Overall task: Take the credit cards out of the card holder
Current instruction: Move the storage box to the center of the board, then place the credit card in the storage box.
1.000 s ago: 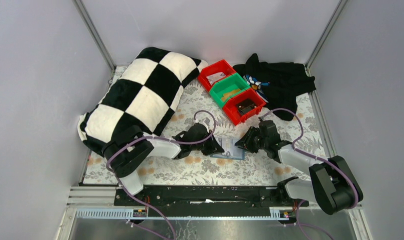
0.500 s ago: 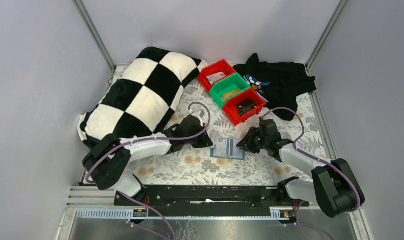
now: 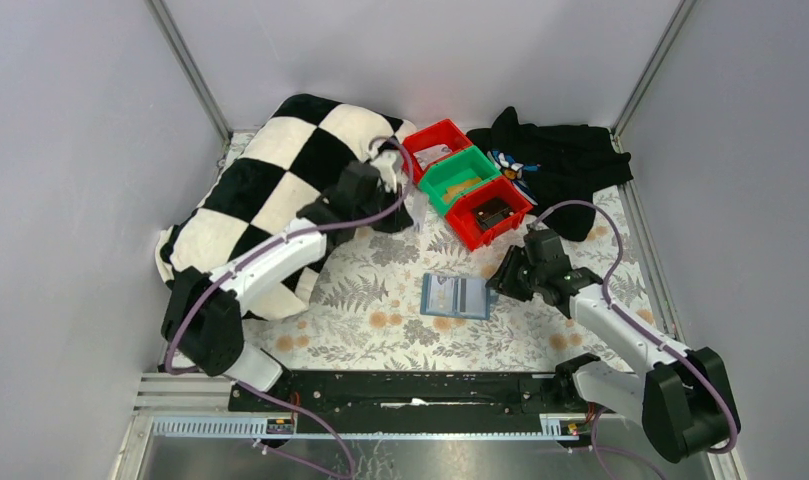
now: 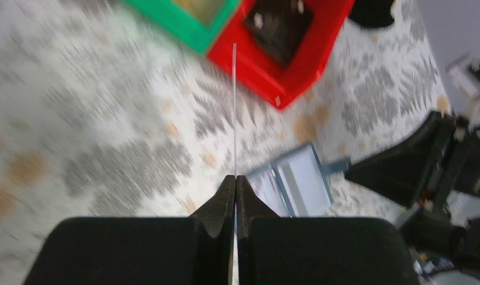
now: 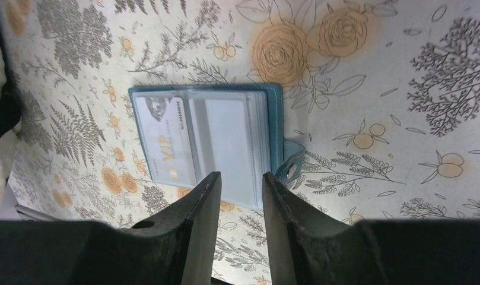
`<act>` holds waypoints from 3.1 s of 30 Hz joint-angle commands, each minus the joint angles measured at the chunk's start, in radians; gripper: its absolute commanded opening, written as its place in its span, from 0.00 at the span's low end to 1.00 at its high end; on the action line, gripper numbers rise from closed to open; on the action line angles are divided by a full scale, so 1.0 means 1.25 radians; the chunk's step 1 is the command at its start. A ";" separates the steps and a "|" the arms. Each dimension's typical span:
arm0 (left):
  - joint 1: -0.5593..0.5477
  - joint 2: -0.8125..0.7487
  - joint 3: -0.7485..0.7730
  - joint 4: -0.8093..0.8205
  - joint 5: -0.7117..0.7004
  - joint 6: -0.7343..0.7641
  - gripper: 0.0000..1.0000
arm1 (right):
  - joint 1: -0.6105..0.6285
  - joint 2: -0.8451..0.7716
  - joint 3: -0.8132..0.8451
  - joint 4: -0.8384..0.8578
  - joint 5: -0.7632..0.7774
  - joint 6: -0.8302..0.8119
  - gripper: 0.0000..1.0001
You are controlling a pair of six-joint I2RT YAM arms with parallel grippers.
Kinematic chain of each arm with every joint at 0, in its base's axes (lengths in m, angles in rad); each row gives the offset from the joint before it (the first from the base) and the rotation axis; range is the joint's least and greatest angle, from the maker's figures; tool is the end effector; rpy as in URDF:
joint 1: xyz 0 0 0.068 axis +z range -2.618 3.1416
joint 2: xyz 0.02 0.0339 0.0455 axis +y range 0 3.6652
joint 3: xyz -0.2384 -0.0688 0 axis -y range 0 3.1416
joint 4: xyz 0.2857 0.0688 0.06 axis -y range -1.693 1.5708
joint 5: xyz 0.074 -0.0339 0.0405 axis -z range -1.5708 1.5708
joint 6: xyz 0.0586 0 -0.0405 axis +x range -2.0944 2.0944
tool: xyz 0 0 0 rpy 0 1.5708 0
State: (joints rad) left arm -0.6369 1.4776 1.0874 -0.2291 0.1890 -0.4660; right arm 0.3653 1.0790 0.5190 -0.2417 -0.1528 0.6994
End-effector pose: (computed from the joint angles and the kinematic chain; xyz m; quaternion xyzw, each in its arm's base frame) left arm 0.3086 -0.2420 0.2213 0.1186 0.8781 -0.3103 0.3444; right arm 0.2519 0.1059 0.1279 0.1254 0.9162 0.2508 0.2864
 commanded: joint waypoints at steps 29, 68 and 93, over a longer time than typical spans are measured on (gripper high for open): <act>0.322 0.838 0.948 0.059 0.521 0.278 0.00 | -0.004 0.155 0.218 -0.152 0.062 -0.031 0.40; 0.260 0.753 0.909 -0.112 0.495 0.350 0.00 | -0.004 0.154 0.204 -0.143 0.049 -0.018 0.39; 0.275 0.888 1.020 -0.159 0.484 0.420 0.00 | -0.004 0.164 0.201 -0.138 0.039 -0.017 0.39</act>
State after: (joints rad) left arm -0.2935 2.5778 2.3047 -0.4564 0.8028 0.0353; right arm 0.3653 1.2915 0.7727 -0.4282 -0.0975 0.6708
